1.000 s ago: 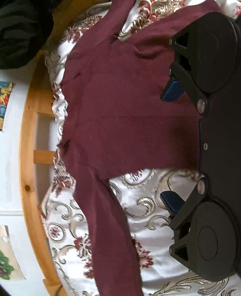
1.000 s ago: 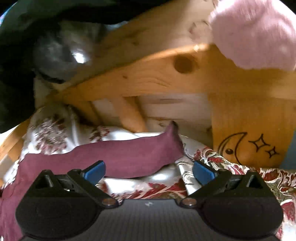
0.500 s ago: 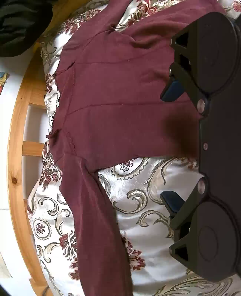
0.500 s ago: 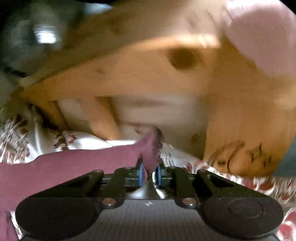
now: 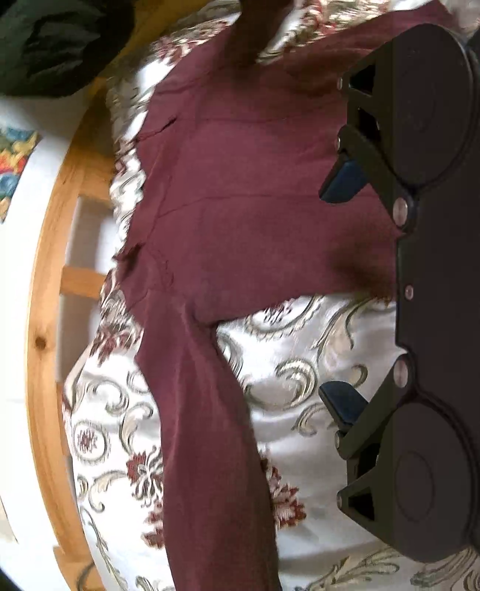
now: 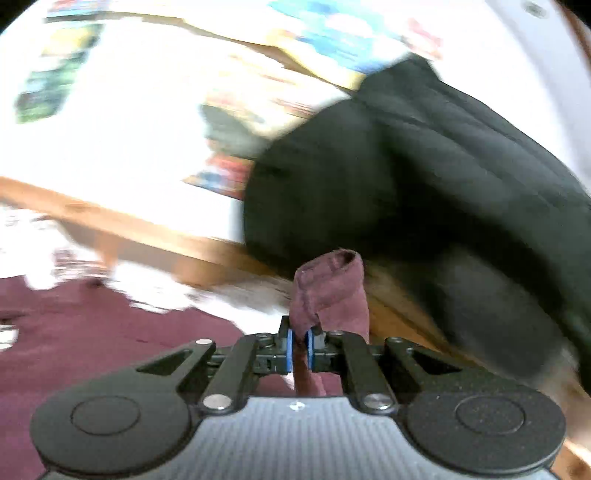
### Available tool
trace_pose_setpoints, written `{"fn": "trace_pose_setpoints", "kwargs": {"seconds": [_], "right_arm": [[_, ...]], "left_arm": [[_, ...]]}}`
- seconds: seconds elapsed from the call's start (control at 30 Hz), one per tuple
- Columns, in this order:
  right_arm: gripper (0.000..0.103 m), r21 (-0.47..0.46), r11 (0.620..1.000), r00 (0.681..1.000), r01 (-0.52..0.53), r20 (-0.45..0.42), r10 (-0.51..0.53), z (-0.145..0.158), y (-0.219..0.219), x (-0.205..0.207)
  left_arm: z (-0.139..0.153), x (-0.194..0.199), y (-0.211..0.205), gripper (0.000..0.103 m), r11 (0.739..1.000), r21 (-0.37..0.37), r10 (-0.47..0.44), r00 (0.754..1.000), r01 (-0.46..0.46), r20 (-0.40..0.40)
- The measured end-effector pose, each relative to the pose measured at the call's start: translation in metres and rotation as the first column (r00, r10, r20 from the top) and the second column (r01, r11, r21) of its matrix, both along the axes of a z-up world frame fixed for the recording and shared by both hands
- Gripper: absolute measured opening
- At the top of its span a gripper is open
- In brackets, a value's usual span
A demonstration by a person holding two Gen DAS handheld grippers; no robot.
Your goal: Fold small clothes
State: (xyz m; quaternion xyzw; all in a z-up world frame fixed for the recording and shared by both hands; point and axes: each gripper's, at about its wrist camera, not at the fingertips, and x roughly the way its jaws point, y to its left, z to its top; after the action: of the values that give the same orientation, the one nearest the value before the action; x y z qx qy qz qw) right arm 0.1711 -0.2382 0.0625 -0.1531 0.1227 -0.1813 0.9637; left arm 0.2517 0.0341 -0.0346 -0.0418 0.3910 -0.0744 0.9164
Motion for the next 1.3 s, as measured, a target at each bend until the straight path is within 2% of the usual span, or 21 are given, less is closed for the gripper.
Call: {"fn": "trace_pose_setpoints", "kwargs": {"seconds": [0.17,0.3,0.43,0.53,0.6,0.63,0.73,0.77,0.8,0.9,1.0,1.1,1.23,1.3], "right_arm": [[0.008,-0.075,0.973,0.973,-0.217,-0.103,0.209,-0.03,0.074,0.042],[0.008,-0.08,0.936,0.924,-0.344,-0.206,0.322,-0.062,0.128,0.046],[0.009,-0.069,0.9,0.867,-0.431,-0.308,0.391,-0.095,0.156,0.046],[0.022,-0.035,0.884,0.838,-0.465,-0.337,0.428,-0.106,0.16,0.034],[0.063,-0.001,0.887,0.837,-0.462,-0.333,0.435,-0.108,0.157,0.027],[0.069,0.025,0.889,0.837,-0.458,-0.325,0.441,-0.106,0.152,0.021],[0.078,0.09,0.898,0.84,-0.431,-0.324,0.436,-0.105,0.136,0.015],[0.087,0.097,0.906,0.848,-0.411,-0.325,0.419,-0.104,0.129,0.01],[0.094,0.098,0.92,0.863,-0.379,-0.321,0.39,-0.104,0.12,0.006],[0.1,0.135,0.957,0.908,-0.256,-0.305,0.286,-0.103,0.084,0.003],[0.1,0.192,0.977,0.941,-0.098,-0.301,0.154,-0.1,0.039,0.012],[0.099,0.254,0.967,0.957,0.02,-0.284,0.055,-0.099,-0.012,0.03],[0.086,0.388,0.91,0.962,0.147,-0.269,-0.04,-0.1,-0.077,0.063],[0.074,0.442,0.879,0.963,0.18,-0.262,-0.066,-0.099,-0.102,0.077]], "left_arm": [[0.012,0.006,0.022,0.102,0.997,-0.028,0.074,0.997,-0.073,0.037],[0.017,0.009,0.033,0.102,0.989,0.008,0.145,0.986,-0.146,0.087],[0.018,0.013,0.043,0.102,0.986,-0.035,0.164,0.983,-0.162,0.08],[0.012,0.016,0.043,0.102,0.988,-0.082,0.136,0.989,-0.13,0.066],[0.008,0.019,0.042,0.102,0.988,-0.121,0.108,0.992,-0.1,0.064],[0.005,0.019,0.039,0.102,0.987,-0.136,0.097,0.993,-0.088,0.062],[-0.002,0.023,0.032,0.102,0.983,-0.178,0.063,0.996,-0.052,0.059],[-0.004,0.024,0.029,0.102,0.981,-0.188,0.047,0.997,-0.035,0.058],[-0.006,0.025,0.026,0.102,0.981,-0.191,0.034,0.998,-0.023,0.055],[-0.013,0.025,0.014,0.102,0.984,-0.179,-0.001,0.999,0.007,0.036],[-0.023,0.023,0.001,0.102,0.987,-0.151,-0.058,0.998,0.058,0.007],[-0.035,0.023,-0.013,0.102,0.99,-0.098,-0.104,0.994,0.102,-0.014],[-0.05,0.023,-0.027,0.102,0.989,-0.015,-0.147,0.989,0.147,-0.028],[-0.055,0.022,-0.031,0.102,0.986,0.028,-0.162,0.986,0.162,-0.026]]}}
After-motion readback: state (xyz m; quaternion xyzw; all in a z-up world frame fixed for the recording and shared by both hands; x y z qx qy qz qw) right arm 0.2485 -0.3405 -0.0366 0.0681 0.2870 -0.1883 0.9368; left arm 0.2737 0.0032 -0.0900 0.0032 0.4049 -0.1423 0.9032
